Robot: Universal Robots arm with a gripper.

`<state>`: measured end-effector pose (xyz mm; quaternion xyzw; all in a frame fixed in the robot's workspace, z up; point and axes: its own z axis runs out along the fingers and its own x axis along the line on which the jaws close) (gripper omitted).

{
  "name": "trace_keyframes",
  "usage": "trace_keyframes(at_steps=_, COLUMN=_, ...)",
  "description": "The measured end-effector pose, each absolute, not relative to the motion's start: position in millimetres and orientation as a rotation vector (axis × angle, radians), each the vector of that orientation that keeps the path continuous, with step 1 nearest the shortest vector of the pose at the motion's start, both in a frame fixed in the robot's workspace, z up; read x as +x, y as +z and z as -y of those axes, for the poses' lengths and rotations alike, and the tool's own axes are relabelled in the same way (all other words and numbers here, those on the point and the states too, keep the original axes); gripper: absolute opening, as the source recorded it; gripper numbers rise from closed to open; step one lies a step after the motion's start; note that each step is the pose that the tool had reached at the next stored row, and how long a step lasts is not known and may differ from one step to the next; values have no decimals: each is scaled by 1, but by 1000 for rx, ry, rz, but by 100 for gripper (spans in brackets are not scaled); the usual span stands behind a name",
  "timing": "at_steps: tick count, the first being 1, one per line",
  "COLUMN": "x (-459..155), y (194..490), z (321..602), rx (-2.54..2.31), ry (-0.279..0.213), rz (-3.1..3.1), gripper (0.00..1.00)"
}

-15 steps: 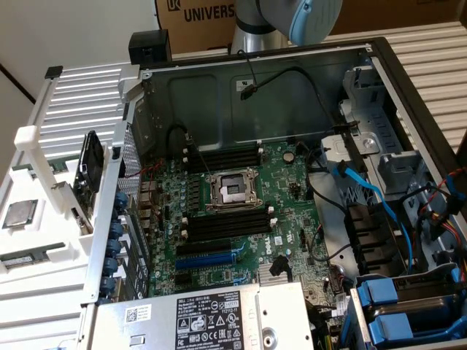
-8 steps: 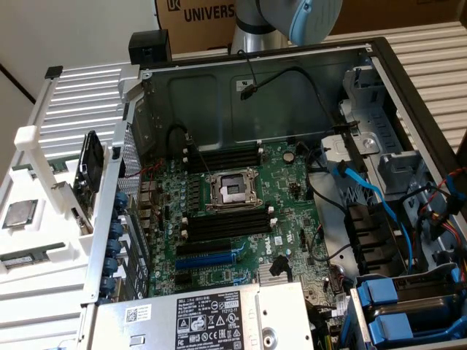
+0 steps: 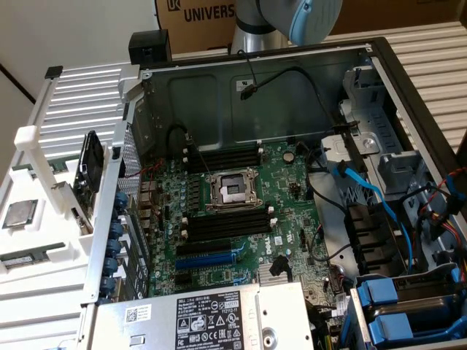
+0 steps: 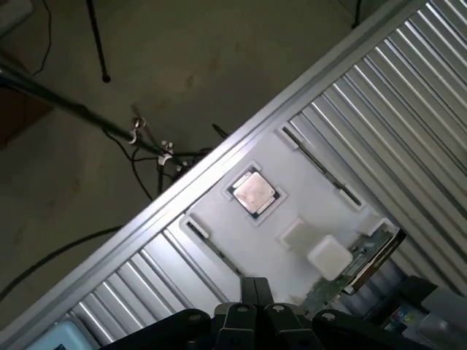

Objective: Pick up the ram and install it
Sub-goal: 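Pick up the ram and move it above insertion slot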

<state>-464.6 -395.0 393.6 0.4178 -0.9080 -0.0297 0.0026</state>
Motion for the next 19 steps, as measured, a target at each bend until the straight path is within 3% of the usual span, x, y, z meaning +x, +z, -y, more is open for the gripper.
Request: trace_keyframes(at_steps=19, x=-465, y=393, z=395, rx=1773, ry=-94, rz=2567, gripper=11)
